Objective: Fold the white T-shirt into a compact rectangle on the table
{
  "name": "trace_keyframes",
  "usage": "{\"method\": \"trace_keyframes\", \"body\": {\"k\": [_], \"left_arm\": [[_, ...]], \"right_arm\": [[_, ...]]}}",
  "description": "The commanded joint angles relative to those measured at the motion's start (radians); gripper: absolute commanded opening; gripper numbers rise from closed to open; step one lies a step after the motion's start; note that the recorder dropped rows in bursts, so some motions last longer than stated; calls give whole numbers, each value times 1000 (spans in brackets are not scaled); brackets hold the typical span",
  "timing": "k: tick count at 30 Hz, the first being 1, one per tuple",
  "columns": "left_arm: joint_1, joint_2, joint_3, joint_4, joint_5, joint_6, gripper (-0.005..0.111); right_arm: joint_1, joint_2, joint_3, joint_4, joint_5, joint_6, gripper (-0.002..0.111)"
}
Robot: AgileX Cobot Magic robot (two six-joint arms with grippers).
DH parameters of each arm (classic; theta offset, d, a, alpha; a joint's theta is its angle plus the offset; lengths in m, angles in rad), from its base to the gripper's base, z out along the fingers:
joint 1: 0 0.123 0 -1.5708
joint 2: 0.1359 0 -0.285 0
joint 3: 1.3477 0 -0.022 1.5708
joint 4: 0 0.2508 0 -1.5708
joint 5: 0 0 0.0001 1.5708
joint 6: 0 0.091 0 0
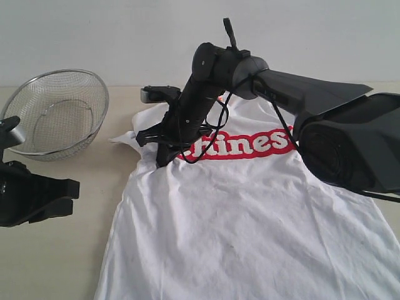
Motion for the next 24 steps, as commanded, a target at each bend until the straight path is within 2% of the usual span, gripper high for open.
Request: {"method": "trace_keyframes", "body": {"k": [1, 6, 9, 11, 13, 14, 17, 18, 21, 23, 24], "left_arm": [[5, 1, -17, -22, -41, 19, 19], [5, 40, -123, -22, 19, 66, 19], [5, 106, -219, -22, 34, 82, 19], [5, 185, -330, -31, 70, 84, 19], [5, 279, -461, -47, 138, 127, 19], [14, 345, -569, -47, 186, 134, 19], [33, 445, -733, -47, 245, 134, 19], [47, 515, -830, -42, 287, 134, 19], [54, 667, -1038, 8, 385, 117, 19], [43, 789, -1212, 158, 482, 3, 19], [36, 839, -1310, 292, 535, -91, 19]], "right_arm": [[3, 0, 8, 15, 51, -42, 0], [1, -65, 8, 24, 51, -44, 0], [-2, -91, 8, 27, 51, -49, 0], [-20, -112, 8, 57, 51, -56, 0], [-46, -140, 8, 57, 51, -59, 0], [-72, -156, 8, 57, 51, -59, 0], [-108, -166, 8, 56, 51, -55, 0], [-125, -168, 8, 58, 51, -65, 0], [-127, -168, 8, 59, 51, -89, 0], [-121, -168, 8, 59, 51, -105, 0], [-121, -168, 8, 59, 51, -105, 0]]}}
